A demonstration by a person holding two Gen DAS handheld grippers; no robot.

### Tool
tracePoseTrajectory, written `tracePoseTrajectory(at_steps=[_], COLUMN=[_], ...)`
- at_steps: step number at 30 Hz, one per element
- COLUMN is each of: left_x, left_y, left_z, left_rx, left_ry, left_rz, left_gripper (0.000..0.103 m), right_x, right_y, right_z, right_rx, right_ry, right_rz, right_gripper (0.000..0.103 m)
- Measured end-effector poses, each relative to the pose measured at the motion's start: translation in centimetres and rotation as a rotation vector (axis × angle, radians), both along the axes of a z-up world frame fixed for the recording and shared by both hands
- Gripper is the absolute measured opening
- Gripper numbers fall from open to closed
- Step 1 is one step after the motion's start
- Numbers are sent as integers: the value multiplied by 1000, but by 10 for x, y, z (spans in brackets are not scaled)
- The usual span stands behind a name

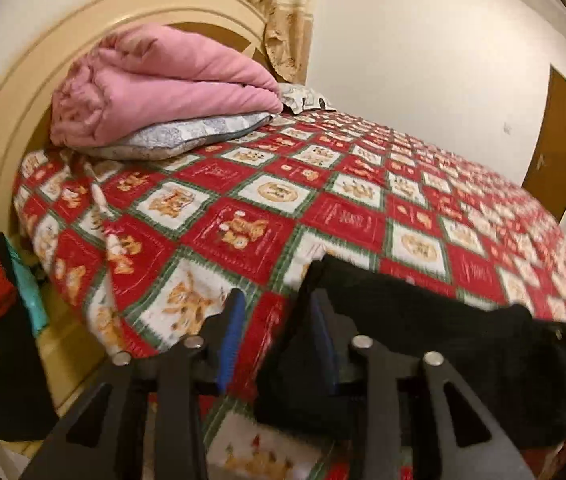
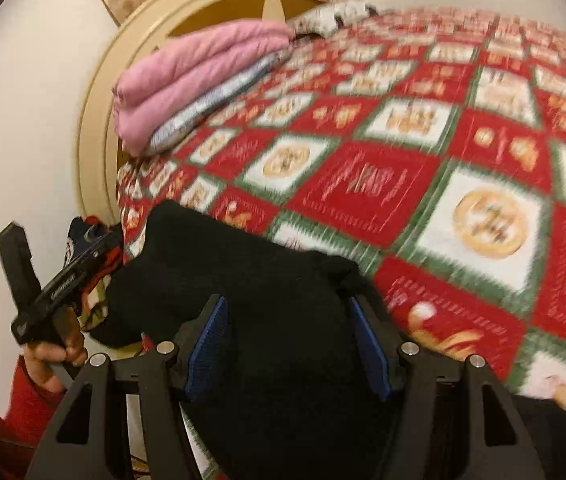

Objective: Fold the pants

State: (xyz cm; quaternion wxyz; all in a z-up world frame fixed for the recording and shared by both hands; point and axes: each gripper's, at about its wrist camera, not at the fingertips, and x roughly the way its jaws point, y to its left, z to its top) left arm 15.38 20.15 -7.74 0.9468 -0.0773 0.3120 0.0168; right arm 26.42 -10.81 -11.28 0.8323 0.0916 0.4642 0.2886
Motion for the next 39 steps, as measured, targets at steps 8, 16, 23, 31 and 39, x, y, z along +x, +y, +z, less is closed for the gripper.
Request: tracePoseTrajectory(at_steps=[8,16,23,31,39], left_x=[-22,-22,-37,-9,-11], left_y=[-2,6,12,18,29], left_z=[-27,-57,-63,-60,-46], left_rx=[-180,-527,-571,-638,-638], left_ry=[125,265,255,158,117], left_rz=[-117,-136,-129,-83,-101], left_gripper=[41,41,41,41,49], right_x=[15,31,41,44,43], right_y=[6,5,-1,-14,4], right_z=[-7,-14,-13,-27,-19], right_rx=[97,265,376,346,204], right_ry=[66,109,135,147,105], right_rz=[113,104,77,-5,30], right_gripper=[65,65,65,15,16])
